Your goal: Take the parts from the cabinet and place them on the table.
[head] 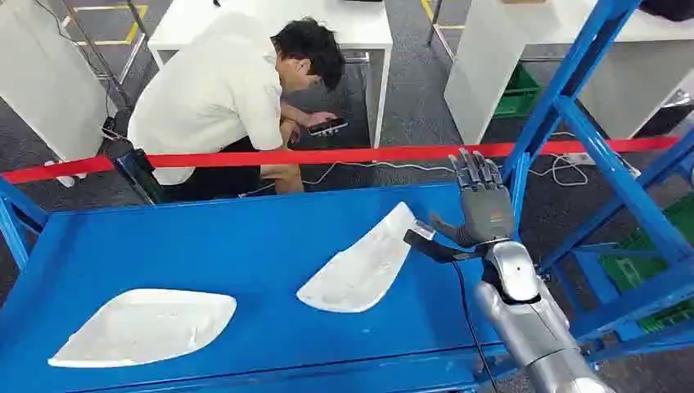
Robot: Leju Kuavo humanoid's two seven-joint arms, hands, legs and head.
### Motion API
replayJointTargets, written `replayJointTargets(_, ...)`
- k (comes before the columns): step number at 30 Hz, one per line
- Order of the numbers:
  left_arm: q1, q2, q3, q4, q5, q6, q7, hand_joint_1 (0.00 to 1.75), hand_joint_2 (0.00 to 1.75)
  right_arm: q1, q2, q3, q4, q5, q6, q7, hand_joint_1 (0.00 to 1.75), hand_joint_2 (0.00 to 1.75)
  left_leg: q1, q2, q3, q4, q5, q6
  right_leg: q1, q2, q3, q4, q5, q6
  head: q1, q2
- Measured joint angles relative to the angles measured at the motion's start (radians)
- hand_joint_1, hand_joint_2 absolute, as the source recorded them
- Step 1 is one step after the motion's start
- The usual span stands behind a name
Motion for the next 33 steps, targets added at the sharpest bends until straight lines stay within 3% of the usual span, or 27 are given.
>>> replayJointTargets(1, 0.0, -0.003, 0.001, 0.0, 0.0, 0.0, 0.0, 0.0, 0.0, 0.003, 0.003, 0.004, 0.0, 0.001, 0.0, 0.0, 0.0, 0.0, 0.0, -0.001, 0.018, 0.0, -0.017, 0.0, 0.001, 0.0, -0.01, -0.069, 0.138, -0.008, 0.002, 0.0)
replayJointTargets(2, 0.002, -0.005, 0.003, 0.005, 0.0, 0.0, 0.0, 0.0, 0.0, 0.01, 0.005, 0.007, 0.001, 0.001, 0.0, 0.0, 0.0, 0.0, 0.0, -0.004, 0.024, 0.003, -0.031, -0.003, 0.004, -0.001, -0.022, -0.119, 0.301, -0.013, 0.0, 0.0)
replayJointTargets(3, 0.002, -0.005, 0.004, 0.004, 0.0, 0.001, 0.0, 0.0, 0.0, 0.01, 0.005, 0.007, 0.002, 0.001, 0.0, 0.0, 0.0, 0.0, -0.003, -0.018, 0.034, 0.007, -0.046, -0.013, 0.01, 0.001, -0.019, -0.121, 0.31, -0.014, 0.0, 0.0)
replayJointTargets(4, 0.002, -0.005, 0.004, 0.003, 0.001, 0.001, 0.001, 0.0, 0.0, 0.011, 0.006, 0.009, 0.0, 0.001, 0.001, 0.0, 0.0, 0.0, -0.002, -0.017, 0.032, 0.002, -0.063, -0.02, 0.013, 0.002, -0.004, -0.118, 0.329, -0.016, 0.002, 0.0)
replayJointTargets(6, 0.002, -0.006, 0.008, 0.002, 0.0, 0.002, 0.0, 0.0, 0.0, -0.003, 0.013, 0.01, -0.008, 0.002, -0.004, 0.0, 0.0, 0.0, -0.004, -0.014, 0.063, 0.013, -0.054, -0.035, 0.01, 0.004, 0.016, -0.127, 0.322, -0.031, 0.002, 0.0)
replayJointTargets(8, -0.004, -0.005, 0.01, 0.001, 0.0, 0.002, -0.001, 0.0, 0.0, -0.013, 0.019, 0.01, -0.012, 0.001, -0.005, 0.0, 0.0, 0.0, -0.003, 0.002, 0.053, 0.049, -0.079, -0.042, 0.007, 0.004, 0.043, -0.139, 0.316, -0.044, -0.003, 0.0)
replayJointTargets(9, -0.007, -0.006, 0.01, 0.002, 0.0, 0.002, -0.001, 0.0, 0.0, -0.016, 0.019, 0.01, -0.012, 0.001, -0.005, 0.0, 0.0, 0.0, -0.002, 0.008, 0.023, 0.104, -0.107, -0.046, 0.007, 0.004, 0.048, -0.14, 0.311, -0.051, -0.006, 0.0)
replayJointTargets(11, -0.009, -0.006, 0.011, 0.002, 0.0, 0.002, 0.0, 0.0, 0.0, -0.015, 0.023, 0.01, -0.012, 0.001, -0.005, 0.0, 0.0, 0.0, -0.001, 0.011, -0.069, 0.24, -0.173, -0.052, 0.01, 0.004, 0.051, -0.139, 0.302, -0.055, -0.008, 0.0)
replayJointTargets(12, -0.009, -0.006, 0.011, 0.002, 0.0, 0.002, 0.0, 0.0, 0.0, -0.014, 0.024, 0.01, -0.012, 0.001, -0.005, 0.0, 0.0, 1.75, -0.001, 0.011, -0.103, 0.278, -0.181, -0.052, 0.011, 0.005, 0.053, -0.138, 0.298, -0.055, -0.008, 0.0)
replayJointTargets(13, -0.008, -0.005, 0.013, 0.002, 0.0, 0.002, 0.0, 0.0, 0.0, -0.013, 0.026, 0.01, -0.012, 0.001, -0.005, 0.0, 0.0, 1.75, -0.001, 0.011, -0.117, 0.277, -0.162, -0.052, 0.013, 0.008, 0.057, -0.137, 0.294, -0.055, -0.009, 0.0)
replayJointTargets(14, -0.007, -0.004, 0.015, 0.002, 0.0, 0.006, 0.003, 0.0, 0.0, -0.013, 0.027, 0.01, -0.012, -0.001, -0.005, -0.004, 0.0, 1.75, -0.002, 0.011, -0.112, 0.231, -0.116, -0.049, 0.014, 0.009, 0.063, -0.136, 0.288, -0.054, -0.01, 0.0)
replayJointTargets(16, -0.009, -0.003, 0.019, 0.0, 0.0, 0.054, 0.036, 0.0, 0.0, -0.019, 0.041, 0.011, -0.013, -0.019, 0.001, -0.033, 0.0, 1.75, -0.005, 0.011, -0.064, 0.067, 0.009, -0.037, 0.016, 0.008, 0.078, -0.136, 0.283, -0.053, -0.009, 0.0)
replayJointTargets(17, -0.01, -0.003, 0.02, 0.0, 0.003, 0.076, 0.055, 0.0, 0.0, -0.026, 0.056, 0.016, -0.013, -0.016, 0.012, -0.037, 0.0, 1.75, -0.01, 0.011, -0.051, 0.023, 0.027, -0.03, 0.014, 0.01, 0.078, -0.137, 0.282, -0.051, -0.008, 0.0)
replayJointTargets(18, -0.015, -0.004, 0.023, 0.001, 0.006, 0.084, 0.068, 0.0, 0.0, -0.037, 0.075, 0.028, -0.013, -0.007, 0.026, -0.039, 0.0, 1.75, -0.011, 0.011, -0.064, 0.01, -0.005, -0.026, 0.015, 0.015, 0.075, -0.135, 0.285, -0.046, -0.009, 0.0)
replayJointTargets(20, -0.023, -0.006, 0.027, 0.0, 0.007, 0.084, 0.074, 0.0, 0.0, -0.042, 0.108, 0.059, -0.012, 0.002, 0.048, -0.035, 0.0, 1.75, -0.016, 0.012, -0.055, 0.012, 0.03, -0.015, 0.016, 0.016, 0.072, -0.135, 0.282, -0.034, -0.012, 0.0)
replayJointTargets(21, -0.026, -0.006, 0.028, 0.0, 0.01, 0.078, 0.074, 0.0, 0.0, -0.042, 0.119, 0.069, -0.011, 0.002, 0.051, -0.034, 0.0, 1.75, -0.016, 0.011, -0.055, 0.009, 0.033, -0.012, 0.016, 0.017, 0.073, -0.139, 0.285, -0.029, -0.011, 0.0)
replayJointTargets(22, -0.03, -0.012, 0.029, 0.001, 0.012, 0.068, 0.076, 0.0, 0.0, -0.043, 0.133, 0.079, -0.008, 0.0, 0.055, -0.026, 0.0, 0.0, -0.003, 0.014, -0.054, -0.005, 0.049, -0.005, 0.022, 0.015, 0.072, -0.135, 0.28, -0.024, -0.012, 0.0)
replayJointTargets(23, -0.035, -0.012, 0.031, 0.0, 0.018, 0.064, 0.076, 0.0, 0.0, -0.043, 0.142, 0.086, -0.005, -0.002, 0.055, -0.02, 0.0, 0.0, -0.002, 0.014, -0.055, -0.011, 0.055, -0.001, 0.019, 0.009, 0.066, -0.12, 0.256, -0.016, -0.012, 0.0)
replayJointTargets(24, -0.037, -0.013, 0.034, 0.0, 0.021, 0.056, 0.077, 0.0, 0.0, -0.043, 0.147, 0.089, 0.0, -0.006, 0.054, -0.018, 0.0, 0.0, -0.001, 0.015, -0.06, -0.012, 0.059, 0.006, 0.015, 0.006, 0.048, -0.07, 0.21, -0.01, -0.004, 0.0)
replayJointTargets(26, -0.033, -0.014, 0.039, 0.0, 0.024, 0.042, 0.076, 0.0, 0.0, -0.04, 0.156, 0.093, 0.013, -0.013, 0.05, -0.018, 0.0, 0.0, -0.001, 0.016, -0.071, -0.01, 0.065, 0.005, 0.007, 0.005, -0.007, 0.08, 0.124, 0.001, -0.001, 0.0)
replayJointTargets(27, -0.031, -0.014, 0.045, 0.001, 0.03, 0.036, 0.072, 0.0, 0.0, -0.036, 0.159, 0.095, 0.021, -0.018, 0.047, -0.018, 0.0, 0.0, -0.001, 0.018, -0.078, -0.008, 0.069, 0.004, 0.003, 0.004, -0.026, 0.137, 0.103, 0.006, -0.001, 0.0)
replayJointTargets(28, -0.029, -0.015, 0.048, 0.001, 0.033, 0.031, 0.061, 0.0, 0.0, -0.033, 0.163, 0.095, 0.027, -0.021, 0.043, -0.017, 0.0, 0.0, 0.0, 0.019, -0.087, -0.005, 0.074, 0.003, 0.0, 0.002, -0.024, 0.147, 0.108, 0.009, 0.0, 0.0)
replayJointTargets(29, -0.029, -0.016, 0.05, 0.001, 0.033, 0.03, 0.053, 0.0, 0.0, -0.03, 0.163, 0.096, 0.031, -0.023, 0.042, -0.015, 0.0, 0.0, 0.001, 0.02, -0.096, -0.002, 0.078, 0.001, -0.002, 0.0, 0.003, 0.11, 0.133, 0.011, 0.0, 0.0)
replayJointTargets(31, -0.031, -0.018, 0.05, 0.001, 0.033, 0.028, 0.047, 0.0, 0.0, -0.024, 0.163, 0.096, 0.032, -0.027, 0.04, -0.009, 0.0, 0.0, 0.005, 0.02, -0.111, 0.006, 0.085, -0.007, -0.006, -0.004, 0.106, -0.05, 0.195, 0.014, 0.001, 0.0)
replayJointTargets(32, -0.033, -0.018, 0.05, 0.0, 0.032, 0.027, 0.045, 0.0, 0.0, -0.024, 0.163, 0.096, 0.032, -0.027, 0.04, -0.008, 0.0, 0.0, 0.005, 0.02, -0.117, 0.013, 0.089, -0.013, -0.008, -0.005, 0.161, -0.137, 0.196, 0.014, 0.003, 0.0)
replayJointTargets(33, -0.033, -0.018, 0.05, 0.0, 0.032, 0.024, 0.045, 0.0, 0.0, -0.02, 0.164, 0.096, 0.032, -0.027, 0.04, -0.007, 0.0, 0.0, 0.004, 0.017, -0.121, 0.012, 0.095, -0.022, 0.002, -0.002, 0.158, -0.129, 0.205, 0.006, 0.003, 0.0)
